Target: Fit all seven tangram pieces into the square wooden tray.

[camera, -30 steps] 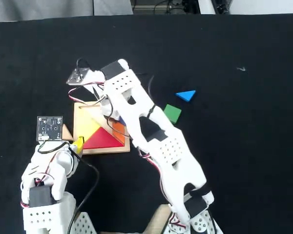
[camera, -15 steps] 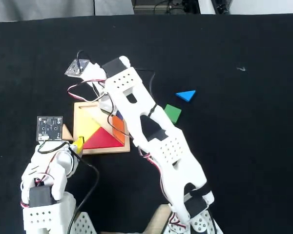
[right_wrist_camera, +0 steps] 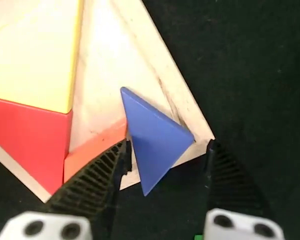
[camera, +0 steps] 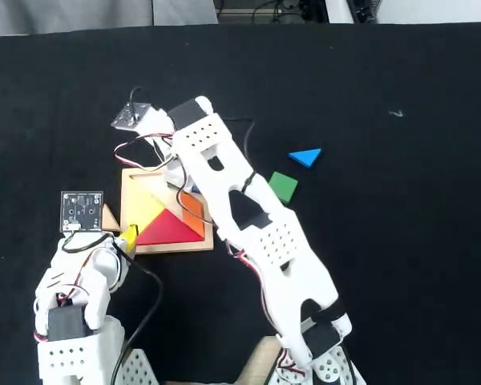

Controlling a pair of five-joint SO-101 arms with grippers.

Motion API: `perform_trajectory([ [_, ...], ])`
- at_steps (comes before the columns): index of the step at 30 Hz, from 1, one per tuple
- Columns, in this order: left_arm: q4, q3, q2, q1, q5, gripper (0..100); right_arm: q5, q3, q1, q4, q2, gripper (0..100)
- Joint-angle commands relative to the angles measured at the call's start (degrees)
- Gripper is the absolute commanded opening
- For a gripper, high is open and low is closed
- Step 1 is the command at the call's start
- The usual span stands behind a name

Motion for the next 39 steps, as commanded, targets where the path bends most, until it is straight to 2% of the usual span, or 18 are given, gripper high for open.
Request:
perform_trajectory([
  [1, -0.9, 1.1, -0.4, 0.4, -0.3, 24, -0.7, -6.2, 2.2, 1.1, -2.7, 23.4],
  [4, -0.9, 1.1, -0.4, 0.4, -0.3, 24, -0.8, -10.9, 4.4, 4.6, -3.9, 20.4],
  [9, -0.9, 1.1, -0.4, 0.4, -0.3, 24, -0.7, -11.2, 7.9, 6.0, -3.6, 0.6],
  [17, -0.9, 1.1, -0.4, 0.4, -0.3, 24, -0.4, -7.6, 7.7, 6.0, 2.0, 1.1],
  [25, -0.9, 1.1, -0.4, 0.4, -0.3, 24, -0.6, -8.0, 3.6, 6.0, 4.9, 1.1],
  [33, -0.9, 1.1, -0.4, 0.4, -0.3, 24, -0.8, -10.9, 1.4, 6.3, 3.1, 1.1],
  [36, -0.9, 1.1, -0.4, 0.4, -0.3, 24, -2.5, -11.3, 2.1, 6.4, -1.6, 1.1],
  [39, -0.9, 1.1, -0.4, 0.4, -0.3, 24, -3.9, -8.0, -0.8, 6.2, -5.7, 1.1],
])
